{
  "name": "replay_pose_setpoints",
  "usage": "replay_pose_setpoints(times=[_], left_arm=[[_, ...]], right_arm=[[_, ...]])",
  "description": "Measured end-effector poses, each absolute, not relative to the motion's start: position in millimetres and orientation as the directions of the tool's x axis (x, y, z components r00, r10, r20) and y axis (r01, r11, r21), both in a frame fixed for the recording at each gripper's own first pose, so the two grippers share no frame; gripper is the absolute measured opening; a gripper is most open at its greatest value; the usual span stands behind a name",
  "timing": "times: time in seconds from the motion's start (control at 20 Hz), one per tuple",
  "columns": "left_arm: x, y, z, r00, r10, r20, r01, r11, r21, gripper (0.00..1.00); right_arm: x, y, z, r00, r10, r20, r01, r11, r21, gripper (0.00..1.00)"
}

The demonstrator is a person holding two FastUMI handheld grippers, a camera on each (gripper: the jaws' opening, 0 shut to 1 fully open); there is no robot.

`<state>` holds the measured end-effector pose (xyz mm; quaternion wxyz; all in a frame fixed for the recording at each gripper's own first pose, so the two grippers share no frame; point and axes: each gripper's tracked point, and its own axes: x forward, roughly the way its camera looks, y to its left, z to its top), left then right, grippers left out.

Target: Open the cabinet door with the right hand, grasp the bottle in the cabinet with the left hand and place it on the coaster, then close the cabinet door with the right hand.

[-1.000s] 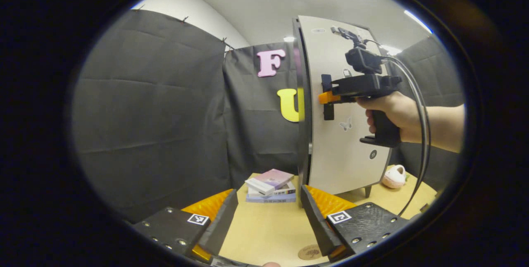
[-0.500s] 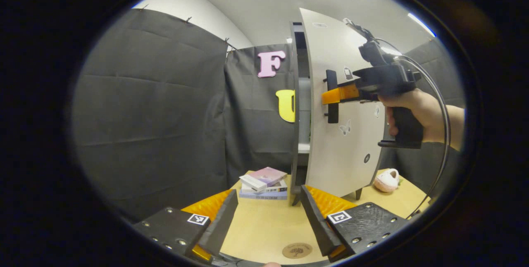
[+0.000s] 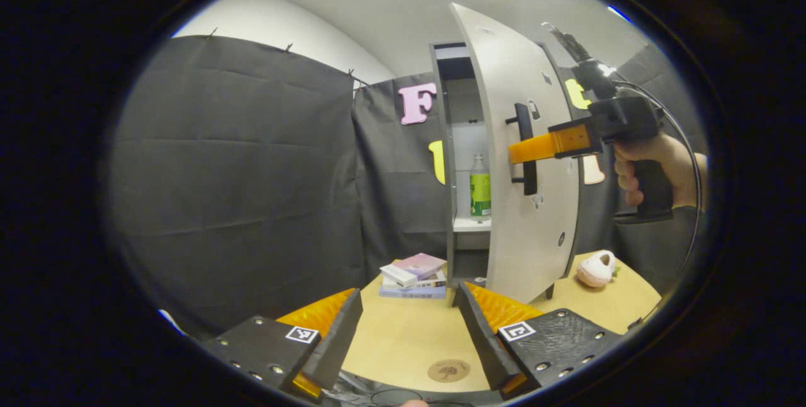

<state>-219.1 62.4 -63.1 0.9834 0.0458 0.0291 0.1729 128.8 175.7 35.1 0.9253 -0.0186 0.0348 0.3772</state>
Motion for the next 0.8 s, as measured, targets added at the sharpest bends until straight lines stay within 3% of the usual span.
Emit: replay_pose_setpoints(times=[0.25, 0.8], left_arm=[[-240.1, 38.9, -65.3, 0.923, 0.381, -0.053, -0.376, 0.923, 0.087, 0.88], [-235.1, -2.1, -64.8, 0.939, 0.34, -0.056, -0.337, 0.94, 0.057, 0.9]], right_arm=[[126.3, 162.0, 30.7, 0.678, 0.73, -0.082, -0.733, 0.68, 0.001, 0.15], [126.3, 131.7, 28.5, 0.753, 0.654, -0.079, -0.655, 0.755, 0.004, 0.16]])
